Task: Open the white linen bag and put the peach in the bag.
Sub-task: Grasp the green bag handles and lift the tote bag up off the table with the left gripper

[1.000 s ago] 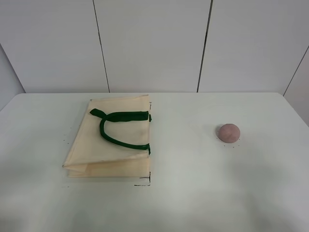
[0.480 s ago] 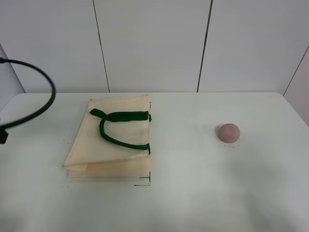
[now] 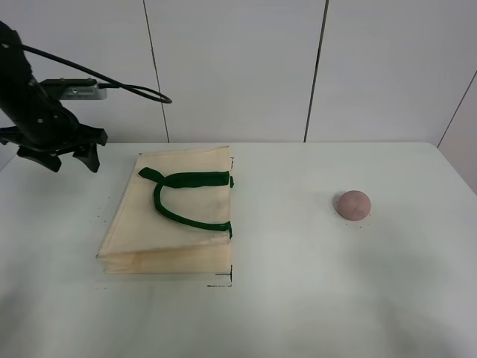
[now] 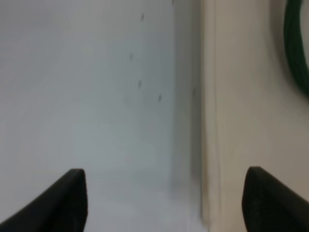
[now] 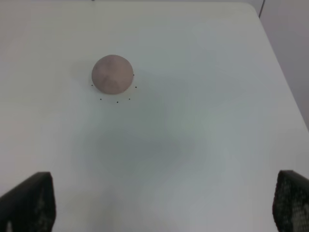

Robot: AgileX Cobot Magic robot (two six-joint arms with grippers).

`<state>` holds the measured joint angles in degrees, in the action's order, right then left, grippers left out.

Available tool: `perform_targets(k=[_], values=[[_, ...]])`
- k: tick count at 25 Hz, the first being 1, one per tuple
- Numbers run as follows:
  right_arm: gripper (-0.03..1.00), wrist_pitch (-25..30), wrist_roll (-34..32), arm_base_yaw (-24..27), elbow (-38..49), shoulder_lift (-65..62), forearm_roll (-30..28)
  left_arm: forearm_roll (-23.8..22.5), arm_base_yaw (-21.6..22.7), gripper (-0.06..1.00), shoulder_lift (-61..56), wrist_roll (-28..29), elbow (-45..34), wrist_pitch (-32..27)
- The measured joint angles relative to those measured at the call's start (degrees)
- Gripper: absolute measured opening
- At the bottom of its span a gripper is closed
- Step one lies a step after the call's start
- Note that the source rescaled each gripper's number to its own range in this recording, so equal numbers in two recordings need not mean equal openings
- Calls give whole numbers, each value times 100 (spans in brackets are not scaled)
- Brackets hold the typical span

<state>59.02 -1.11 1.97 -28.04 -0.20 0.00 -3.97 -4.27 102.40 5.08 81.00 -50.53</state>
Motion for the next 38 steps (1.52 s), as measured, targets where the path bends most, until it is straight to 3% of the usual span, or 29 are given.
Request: perform_targets(k=[12, 32, 34, 36, 38], values=[[100, 0, 0, 0, 0, 0, 0, 33, -1236, 99, 1809, 892, 1641, -65], [100, 0, 0, 0, 0, 0, 0, -19, -1249, 97, 3044, 1329, 1864, 190], [100, 0, 0, 0, 0, 0, 0, -14, -1249, 93, 3056, 1330, 1882, 190], [100, 0, 0, 0, 0, 0, 0, 0, -1249, 81, 3063, 1335, 1900, 183], [100, 0, 0, 0, 0, 0, 0, 9, -1249, 55, 3063, 1346, 1900, 159]])
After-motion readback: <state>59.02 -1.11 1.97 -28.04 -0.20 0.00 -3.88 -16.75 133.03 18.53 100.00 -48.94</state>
